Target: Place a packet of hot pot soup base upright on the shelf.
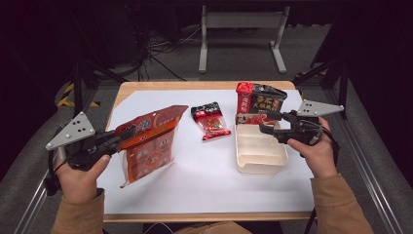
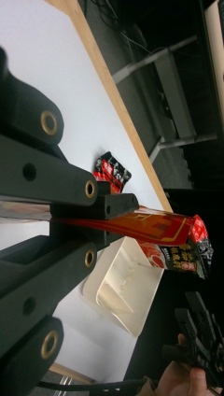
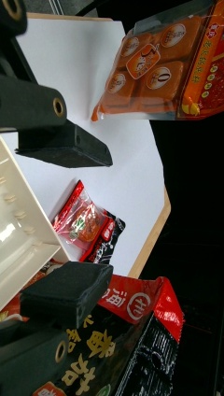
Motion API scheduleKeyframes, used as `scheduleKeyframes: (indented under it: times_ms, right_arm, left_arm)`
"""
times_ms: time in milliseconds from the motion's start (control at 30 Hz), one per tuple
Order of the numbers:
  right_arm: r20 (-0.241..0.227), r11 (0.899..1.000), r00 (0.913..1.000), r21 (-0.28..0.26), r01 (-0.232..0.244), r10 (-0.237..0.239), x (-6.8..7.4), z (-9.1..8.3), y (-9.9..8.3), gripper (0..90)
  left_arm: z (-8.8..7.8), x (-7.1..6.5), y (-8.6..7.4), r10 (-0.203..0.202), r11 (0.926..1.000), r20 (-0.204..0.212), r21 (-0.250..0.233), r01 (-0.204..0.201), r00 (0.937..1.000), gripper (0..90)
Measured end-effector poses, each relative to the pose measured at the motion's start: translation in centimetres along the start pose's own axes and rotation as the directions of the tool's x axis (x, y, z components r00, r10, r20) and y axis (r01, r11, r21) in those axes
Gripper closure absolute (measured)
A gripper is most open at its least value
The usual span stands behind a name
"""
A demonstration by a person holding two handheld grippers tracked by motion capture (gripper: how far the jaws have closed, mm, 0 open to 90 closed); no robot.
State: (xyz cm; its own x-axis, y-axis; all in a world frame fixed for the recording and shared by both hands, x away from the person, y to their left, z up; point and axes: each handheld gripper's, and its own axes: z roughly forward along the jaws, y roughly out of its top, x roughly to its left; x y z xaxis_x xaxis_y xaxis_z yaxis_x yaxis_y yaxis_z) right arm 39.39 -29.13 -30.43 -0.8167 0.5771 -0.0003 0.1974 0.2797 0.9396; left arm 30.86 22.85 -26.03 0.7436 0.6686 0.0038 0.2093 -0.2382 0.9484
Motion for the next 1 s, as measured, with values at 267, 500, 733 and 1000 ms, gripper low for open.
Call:
scheduleKeyframes:
  times_ms: [267,500,733,1000]
  right_arm:
    - [0.016,1.000,0.9998,-0.025,-0.012,0.013,-0.2,-0.9,0.1,41.4]
    - [0.011,1.000,0.9999,-0.025,-0.007,0.007,0.1,-1.0,0.2,41.3]
    - [0.018,0.999,0.9998,-0.035,-0.012,0.013,0.0,-1.7,0.2,41.3]
    - [-0.014,1.000,0.9999,-0.026,-0.004,0.003,0.2,-1.4,0.5,39.2]
  left_arm:
    - [1.0,-0.4,0.8,0.004,0.9997,0.036,-0.024,-0.003,0.9994,90.0]
    - [2.4,-0.7,1.5,0.011,0.9996,0.067,-0.027,-0.009,0.9977,90.0]
    - [3.6,-1.0,2.3,0.023,0.9991,0.094,-0.037,-0.020,0.9953,90.0]
    - [4.8,-1.3,3.8,0.039,0.9978,0.127,-0.058,-0.032,0.9912,90.0]
